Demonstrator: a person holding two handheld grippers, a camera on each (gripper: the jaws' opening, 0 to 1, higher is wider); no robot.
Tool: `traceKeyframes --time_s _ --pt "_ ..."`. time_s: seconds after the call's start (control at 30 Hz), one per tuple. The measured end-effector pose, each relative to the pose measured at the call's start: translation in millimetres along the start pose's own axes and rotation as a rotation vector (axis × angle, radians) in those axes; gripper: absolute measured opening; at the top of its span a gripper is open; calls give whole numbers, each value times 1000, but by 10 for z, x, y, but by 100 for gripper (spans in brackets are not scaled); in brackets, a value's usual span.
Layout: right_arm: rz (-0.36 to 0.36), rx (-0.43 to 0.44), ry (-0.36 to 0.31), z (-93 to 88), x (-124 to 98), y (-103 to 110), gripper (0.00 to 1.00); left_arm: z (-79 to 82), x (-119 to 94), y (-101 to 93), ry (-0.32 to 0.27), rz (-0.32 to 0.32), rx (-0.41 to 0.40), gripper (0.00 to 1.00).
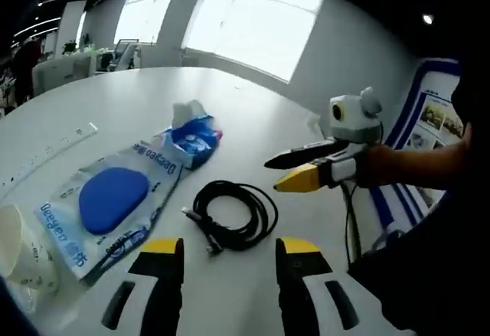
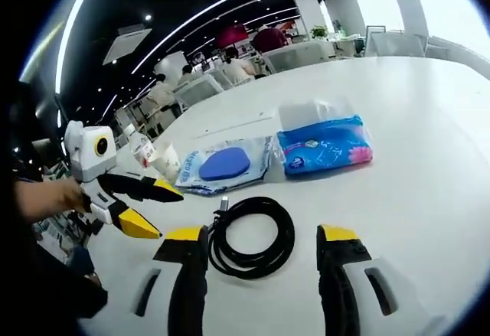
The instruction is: Arrange the tabletop items into an orderly group along one side of the table until the central work area is clear of visible clutter.
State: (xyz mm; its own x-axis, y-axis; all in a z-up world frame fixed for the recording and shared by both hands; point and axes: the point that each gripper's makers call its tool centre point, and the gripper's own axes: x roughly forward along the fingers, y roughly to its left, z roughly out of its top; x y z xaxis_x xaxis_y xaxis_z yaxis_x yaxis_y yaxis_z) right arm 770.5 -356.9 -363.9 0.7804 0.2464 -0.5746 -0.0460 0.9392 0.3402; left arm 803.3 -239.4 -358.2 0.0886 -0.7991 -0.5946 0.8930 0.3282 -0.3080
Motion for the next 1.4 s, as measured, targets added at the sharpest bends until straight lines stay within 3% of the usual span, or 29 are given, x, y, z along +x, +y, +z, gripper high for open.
traceKeyframes --time_s 0.1,0.23,0.4,0.73,1.03,1.4 --pt "-13 22 3 -53 37 -43 47 44 46 137 -18 66 -67 39" --pt "-33 47 7 -110 101 -105 41 45 110 169 -29 74 -151 36" --pt "-53 100 12 -165 183 -125 32 31 212 161 -32 76 -201 31" --pt "-102 203 2 -164 271 -160 20 -20 400 135 -28 92 -257 22" --pt "-109 260 23 -288 327 -157 17 -106 464 96 -6 90 -266 17" --pt "-130 301 11 -320 325 -224 9 -171 528 121 -1 108 -334 18"
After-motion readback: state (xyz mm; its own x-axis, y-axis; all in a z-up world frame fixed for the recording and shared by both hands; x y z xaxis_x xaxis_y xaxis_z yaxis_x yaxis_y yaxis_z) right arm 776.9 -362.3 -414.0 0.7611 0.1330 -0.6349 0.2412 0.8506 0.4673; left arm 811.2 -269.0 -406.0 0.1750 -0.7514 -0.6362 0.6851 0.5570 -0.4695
